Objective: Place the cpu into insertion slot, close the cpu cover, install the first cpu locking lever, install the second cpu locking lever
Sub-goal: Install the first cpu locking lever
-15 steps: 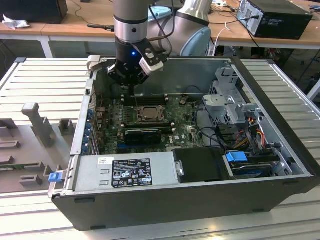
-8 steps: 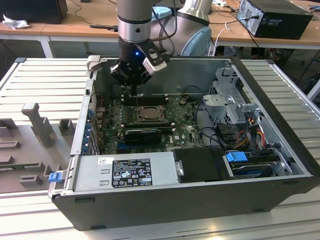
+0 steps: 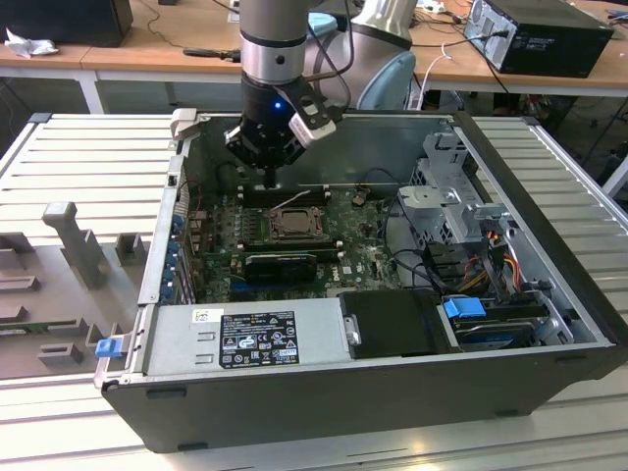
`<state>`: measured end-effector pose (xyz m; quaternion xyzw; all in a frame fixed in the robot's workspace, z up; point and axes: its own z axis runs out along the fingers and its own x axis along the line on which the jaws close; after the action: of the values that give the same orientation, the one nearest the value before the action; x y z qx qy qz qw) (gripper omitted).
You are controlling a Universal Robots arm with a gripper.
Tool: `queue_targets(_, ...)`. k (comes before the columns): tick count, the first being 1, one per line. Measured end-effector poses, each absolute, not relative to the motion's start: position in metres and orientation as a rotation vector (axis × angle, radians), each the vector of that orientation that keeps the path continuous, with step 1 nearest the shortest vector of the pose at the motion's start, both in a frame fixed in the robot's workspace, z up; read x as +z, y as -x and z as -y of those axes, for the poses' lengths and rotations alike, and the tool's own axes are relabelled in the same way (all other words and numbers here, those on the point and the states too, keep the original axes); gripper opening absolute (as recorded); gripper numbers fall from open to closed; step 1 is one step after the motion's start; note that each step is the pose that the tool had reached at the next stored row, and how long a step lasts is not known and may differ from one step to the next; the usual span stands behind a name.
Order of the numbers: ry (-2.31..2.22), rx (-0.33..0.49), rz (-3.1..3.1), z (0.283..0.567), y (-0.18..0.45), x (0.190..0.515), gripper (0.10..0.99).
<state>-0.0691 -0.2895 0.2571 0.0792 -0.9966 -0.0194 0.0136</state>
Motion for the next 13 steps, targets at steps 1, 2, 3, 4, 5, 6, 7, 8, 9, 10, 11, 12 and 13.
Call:
queue_targets(1,-0.247,-0.061,3.104,0.290,0.068,0.257,0.106)
queue_targets(2,-0.246,-0.061,3.104,0.290,0.067,0.257,0.106)
queue_targets(3,-0.246,-0.061,3.104,0.290,0.066,0.257,0.106)
queue_targets(4,-0.246,-0.061,3.104,0.290,0.065,0.257,0.106)
queue_targets(5,-0.246,-0.061,3.104,0.290,0.064,0.257,0.106)
queue_targets(6,-0.246,-0.061,3.104,0.290,0.063,0.257,0.106)
queue_targets(7,-0.246,-0.061,3.104,0.290,0.062,0.257,0.106)
queue_targets(8,-0.246,-0.061,3.104,0.290,0.061,0.257,0.106)
queue_targets(9,-0.247,-0.061,3.104,0.290,0.061,0.257,0.106)
queue_targets(10,-0.246,-0.061,3.104,0.290,0.060,0.257,0.106)
queue_targets(11,-0.247,-0.061,3.104,0.290,0.058,0.257,0.106)
queue_targets(12,-0.246,-0.061,3.104,0.290,0.056,0.256,0.106)
queue_targets(13,-0.246,-0.061,3.104,0.290,0.055,0.256,0.106)
